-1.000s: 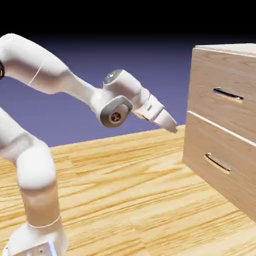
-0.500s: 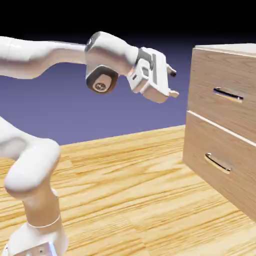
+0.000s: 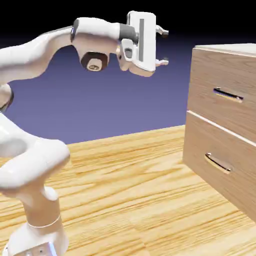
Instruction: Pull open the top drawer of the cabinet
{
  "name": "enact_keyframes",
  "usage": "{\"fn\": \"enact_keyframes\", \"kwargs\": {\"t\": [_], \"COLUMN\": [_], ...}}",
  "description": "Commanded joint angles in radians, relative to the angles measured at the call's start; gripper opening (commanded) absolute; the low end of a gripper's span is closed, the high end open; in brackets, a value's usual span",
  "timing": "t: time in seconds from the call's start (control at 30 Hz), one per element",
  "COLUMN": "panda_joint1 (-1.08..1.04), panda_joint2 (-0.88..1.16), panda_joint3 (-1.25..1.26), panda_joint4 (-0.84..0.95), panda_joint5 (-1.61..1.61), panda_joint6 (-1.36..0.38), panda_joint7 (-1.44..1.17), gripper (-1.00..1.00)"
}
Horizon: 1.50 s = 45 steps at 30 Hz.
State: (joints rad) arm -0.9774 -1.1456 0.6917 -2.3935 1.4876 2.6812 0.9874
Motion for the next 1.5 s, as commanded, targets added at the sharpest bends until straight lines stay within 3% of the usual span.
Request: {"fn": "enact_keyframes", "kwargs": {"t": [0.0,0.93,1.2,1.23,1.47], "panda_joint1": [-0.029,-0.839,-0.988,-0.988,-0.843], "panda_joint2": [-0.017,-0.488,-0.483,-0.483,-0.499], "panda_joint3": [0.02,0.586,0.606,0.606,0.597], "panda_joint4": [0.012,0.353,0.559,0.559,0.342], "panda_joint5": [0.044,1.261,1.295,1.295,1.284], "panda_joint6": [-0.01,-0.302,-0.241,-0.241,-0.313], "panda_joint7": [0.007,0.209,0.237,0.237,0.211], "gripper": [1.0,1.0,1.0,-1.0,-1.0]}}
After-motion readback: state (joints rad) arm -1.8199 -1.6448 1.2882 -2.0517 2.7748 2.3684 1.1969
